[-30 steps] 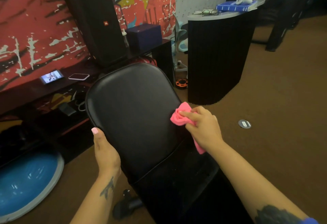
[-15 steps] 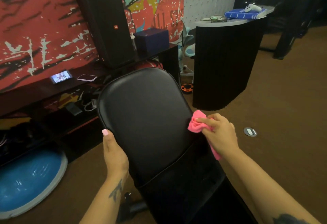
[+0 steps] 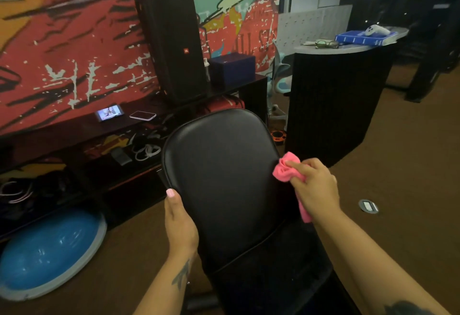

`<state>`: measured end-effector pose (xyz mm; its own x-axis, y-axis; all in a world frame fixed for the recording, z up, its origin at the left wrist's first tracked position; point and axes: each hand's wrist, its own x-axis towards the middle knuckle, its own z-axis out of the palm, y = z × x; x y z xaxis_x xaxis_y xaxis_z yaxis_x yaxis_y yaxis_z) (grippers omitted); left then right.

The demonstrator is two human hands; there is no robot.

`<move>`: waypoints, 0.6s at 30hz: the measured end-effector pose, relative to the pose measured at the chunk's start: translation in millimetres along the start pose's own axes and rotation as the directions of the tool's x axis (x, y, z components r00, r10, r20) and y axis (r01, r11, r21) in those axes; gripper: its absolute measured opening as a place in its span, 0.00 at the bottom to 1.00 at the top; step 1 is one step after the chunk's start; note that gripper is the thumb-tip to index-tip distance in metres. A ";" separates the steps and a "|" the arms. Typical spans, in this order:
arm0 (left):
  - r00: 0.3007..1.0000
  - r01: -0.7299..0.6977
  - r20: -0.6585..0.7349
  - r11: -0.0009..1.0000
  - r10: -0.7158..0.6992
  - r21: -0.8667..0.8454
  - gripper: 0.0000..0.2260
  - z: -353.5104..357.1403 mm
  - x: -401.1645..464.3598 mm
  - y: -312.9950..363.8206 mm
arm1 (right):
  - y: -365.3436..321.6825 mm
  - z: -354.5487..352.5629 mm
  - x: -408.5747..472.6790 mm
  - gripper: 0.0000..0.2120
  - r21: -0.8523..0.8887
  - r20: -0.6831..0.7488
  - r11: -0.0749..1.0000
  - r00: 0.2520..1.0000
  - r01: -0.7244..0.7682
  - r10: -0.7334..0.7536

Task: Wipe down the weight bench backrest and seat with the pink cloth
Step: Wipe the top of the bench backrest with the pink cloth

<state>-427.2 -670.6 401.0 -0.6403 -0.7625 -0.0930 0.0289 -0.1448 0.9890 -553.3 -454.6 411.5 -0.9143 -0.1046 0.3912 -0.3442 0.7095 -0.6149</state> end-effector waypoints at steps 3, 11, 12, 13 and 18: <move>1.000 0.020 -0.009 1.000 -0.020 0.009 0.38 -1.1 1.3 -1.4 | -20.4 6.4 6.2 0.18 0.045 -0.012 0.997 0.998 0.055 -0.055; 0.999 -0.007 -0.032 1.000 0.008 0.021 0.28 0.5 -4.4 2.4 | 5.9 -2.0 -15.7 0.17 0.007 0.047 0.998 0.997 0.057 -0.057; 0.999 -0.007 -0.042 1.000 0.008 0.021 0.26 1.4 -4.1 4.0 | 0.8 -0.3 -11.9 0.18 0.001 0.038 0.999 0.998 0.054 -0.054; 0.999 -0.008 -0.045 1.000 0.010 0.026 0.25 1.5 -4.6 5.1 | -6.1 1.9 -10.6 0.18 -0.004 0.033 0.998 0.997 0.068 -0.068; 1.000 0.001 -0.030 0.999 0.000 0.041 0.26 1.5 -6.6 5.4 | -19.3 4.8 -38.5 0.20 -0.024 0.170 0.957 0.945 0.288 -0.280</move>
<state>-423.9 -665.5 407.1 -0.6171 -0.7810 -0.0961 -0.0029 -0.1199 0.9928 -512.5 -467.6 405.0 -0.8038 -0.4158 0.4255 -0.5877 0.6661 -0.4593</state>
